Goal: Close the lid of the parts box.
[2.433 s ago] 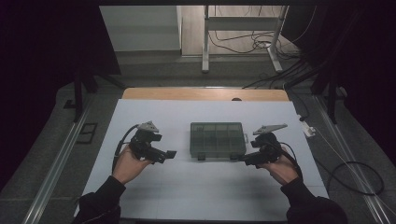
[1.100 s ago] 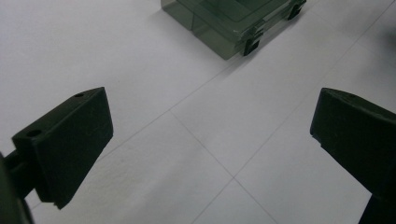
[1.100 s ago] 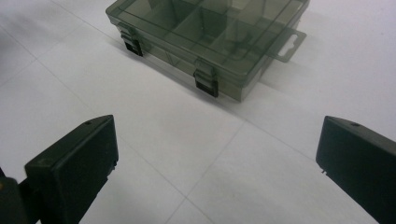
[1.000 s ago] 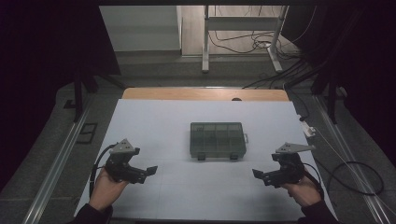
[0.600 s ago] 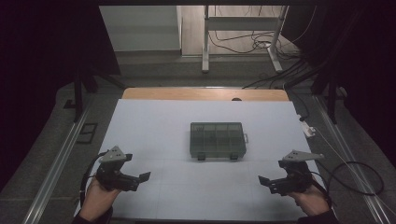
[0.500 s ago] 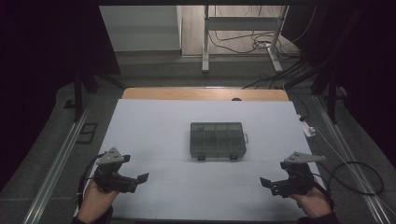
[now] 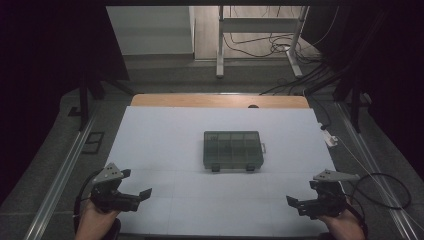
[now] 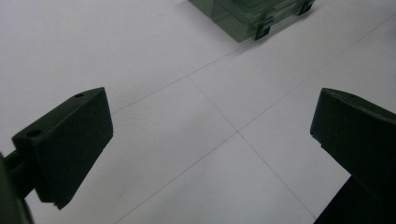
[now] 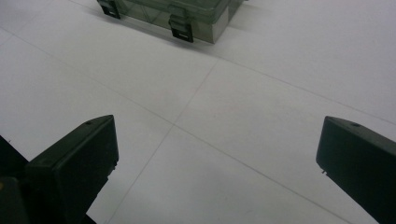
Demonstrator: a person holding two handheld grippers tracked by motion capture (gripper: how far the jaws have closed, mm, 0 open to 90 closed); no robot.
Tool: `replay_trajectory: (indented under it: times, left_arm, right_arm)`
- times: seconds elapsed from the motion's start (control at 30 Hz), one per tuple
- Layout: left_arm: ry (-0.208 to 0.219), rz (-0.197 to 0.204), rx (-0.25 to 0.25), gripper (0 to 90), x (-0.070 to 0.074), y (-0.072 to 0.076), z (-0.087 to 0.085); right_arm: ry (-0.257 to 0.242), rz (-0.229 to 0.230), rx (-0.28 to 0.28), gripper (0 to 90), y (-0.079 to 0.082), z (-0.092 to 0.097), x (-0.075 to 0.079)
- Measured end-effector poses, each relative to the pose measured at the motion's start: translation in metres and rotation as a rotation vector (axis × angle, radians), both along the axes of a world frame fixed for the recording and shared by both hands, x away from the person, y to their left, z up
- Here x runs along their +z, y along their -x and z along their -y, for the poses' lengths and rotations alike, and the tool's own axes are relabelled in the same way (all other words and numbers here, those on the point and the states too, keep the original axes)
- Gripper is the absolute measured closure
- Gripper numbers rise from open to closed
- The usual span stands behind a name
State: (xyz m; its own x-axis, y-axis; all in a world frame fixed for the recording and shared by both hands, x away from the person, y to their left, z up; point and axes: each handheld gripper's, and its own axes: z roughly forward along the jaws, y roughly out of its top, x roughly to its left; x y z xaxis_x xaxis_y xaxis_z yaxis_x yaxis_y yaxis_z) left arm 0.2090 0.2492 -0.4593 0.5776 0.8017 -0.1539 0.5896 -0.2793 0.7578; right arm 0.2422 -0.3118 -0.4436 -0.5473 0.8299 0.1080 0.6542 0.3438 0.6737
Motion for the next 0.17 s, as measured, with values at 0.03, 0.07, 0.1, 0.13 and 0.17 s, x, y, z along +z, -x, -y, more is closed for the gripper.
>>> replay_trajectory:
  times: [0.03,0.07,0.1,0.13,0.17]
  left_arm:
    - [0.002,-0.002,0.003,0.0,0.0,0.0002,-0.0006]
    - [0.004,-0.006,0.004,0.0,0.0,0.0002,-0.0012]
    - [0.01,-0.009,0.009,0.0,-0.0002,-0.0001,-0.0015]
    - [0.014,-0.011,0.011,0.0,-0.0002,-0.0008,-0.0018]
    - [0.013,-0.013,0.011,0.0,-0.0002,-0.0014,-0.0017]
  right_arm:
    - [-0.001,0.001,-0.003,0.0,0.0009,0.0008,0.0002]
    - [0.0,0.001,-0.003,0.0,0.0017,0.0015,0.0006]
    - [0.001,-0.001,-0.005,0.0,0.0024,0.0018,0.0008]
    - [0.003,-0.002,-0.005,0.0,0.0027,0.002,0.0008]
    - [0.006,-0.002,-0.005,0.0,0.0028,0.0021,0.0006]
